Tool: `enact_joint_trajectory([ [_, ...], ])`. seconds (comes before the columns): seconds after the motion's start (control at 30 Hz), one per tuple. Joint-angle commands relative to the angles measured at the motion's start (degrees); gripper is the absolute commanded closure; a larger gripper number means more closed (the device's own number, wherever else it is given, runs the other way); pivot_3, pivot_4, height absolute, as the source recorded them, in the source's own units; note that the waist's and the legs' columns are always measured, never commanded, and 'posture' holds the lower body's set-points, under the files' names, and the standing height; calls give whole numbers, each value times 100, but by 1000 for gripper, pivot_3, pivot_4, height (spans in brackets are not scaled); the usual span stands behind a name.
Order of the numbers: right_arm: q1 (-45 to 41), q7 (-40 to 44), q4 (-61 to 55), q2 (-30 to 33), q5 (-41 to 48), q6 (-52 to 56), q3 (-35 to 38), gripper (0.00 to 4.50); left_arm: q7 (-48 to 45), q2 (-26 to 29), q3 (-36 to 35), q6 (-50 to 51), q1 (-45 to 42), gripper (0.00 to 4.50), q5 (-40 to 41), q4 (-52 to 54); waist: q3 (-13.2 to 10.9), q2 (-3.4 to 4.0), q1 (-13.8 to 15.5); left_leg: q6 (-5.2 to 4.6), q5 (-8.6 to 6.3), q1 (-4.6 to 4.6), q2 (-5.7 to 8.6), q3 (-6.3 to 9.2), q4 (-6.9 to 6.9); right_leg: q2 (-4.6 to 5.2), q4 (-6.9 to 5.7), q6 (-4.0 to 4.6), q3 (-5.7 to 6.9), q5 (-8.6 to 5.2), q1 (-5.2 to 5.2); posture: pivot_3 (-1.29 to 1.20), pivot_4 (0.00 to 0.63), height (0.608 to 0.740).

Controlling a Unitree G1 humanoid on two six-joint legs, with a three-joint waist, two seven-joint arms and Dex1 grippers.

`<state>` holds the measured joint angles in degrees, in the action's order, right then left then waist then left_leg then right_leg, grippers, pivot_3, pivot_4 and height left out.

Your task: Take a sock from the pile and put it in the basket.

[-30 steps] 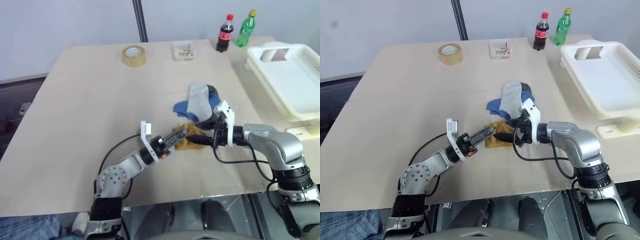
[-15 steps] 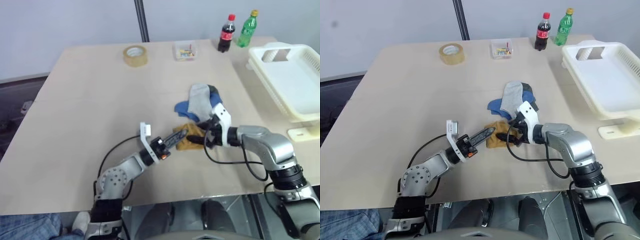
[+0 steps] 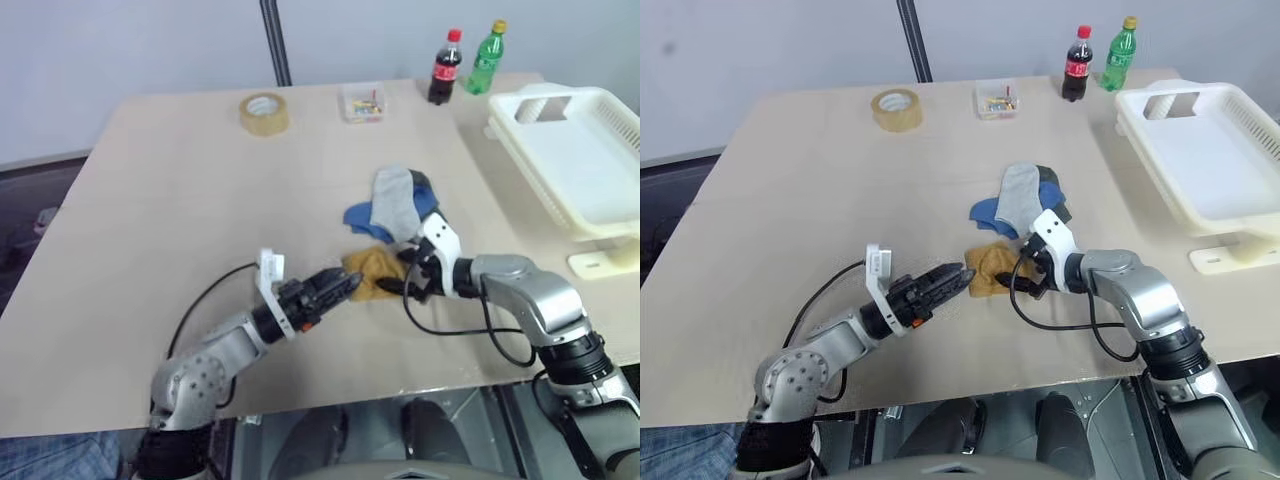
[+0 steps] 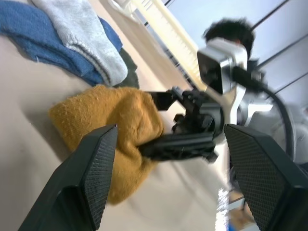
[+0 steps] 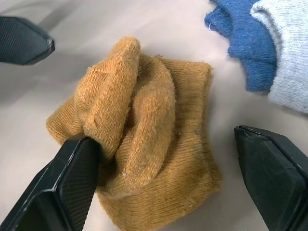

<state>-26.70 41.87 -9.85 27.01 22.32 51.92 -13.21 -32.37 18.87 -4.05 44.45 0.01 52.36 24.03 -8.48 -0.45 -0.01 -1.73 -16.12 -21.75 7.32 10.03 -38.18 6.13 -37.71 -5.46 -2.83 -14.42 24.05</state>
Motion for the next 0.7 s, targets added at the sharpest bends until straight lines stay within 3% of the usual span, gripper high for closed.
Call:
enact_joint_trajectory([
  [0.03,112,242,-34,61,43,94,-278,49,-94,95,15,-284,81,724,-189,297,0,0,-1,0,0,0,0,0,1,0,0,0,0,0,0,0,150,740],
  [0.17,128,284,-30,57,22,63,-304,49,-127,154,3,-378,89,724,-241,268,0,0,-4,0,0,0,0,1,1,0,1,0,2,0,0,0,150,740],
  [0.3,130,323,-9,31,56,49,-288,1680,-145,177,-4,-407,67,724,-257,245,0,0,-11,0,-1,0,0,1,3,0,2,0,1,0,0,0,150,740],
  [0.43,131,327,11,-15,65,16,-253,3754,-154,188,4,-429,59,724,-268,223,0,0,-19,0,-1,0,0,1,4,0,2,0,1,0,1,0,150,740],
  [0.5,125,324,21,-31,65,20,-242,4488,-149,188,11,-440,56,724,-278,217,0,0,-23,0,-1,0,0,1,4,0,2,0,1,0,0,0,150,740],
  [0.7,114,240,68,-148,258,224,22,4488,-128,218,-8,-456,104,724,-278,317,0,0,-42,0,-1,0,0,1,4,0,2,0,1,0,1,0,150,740],
])
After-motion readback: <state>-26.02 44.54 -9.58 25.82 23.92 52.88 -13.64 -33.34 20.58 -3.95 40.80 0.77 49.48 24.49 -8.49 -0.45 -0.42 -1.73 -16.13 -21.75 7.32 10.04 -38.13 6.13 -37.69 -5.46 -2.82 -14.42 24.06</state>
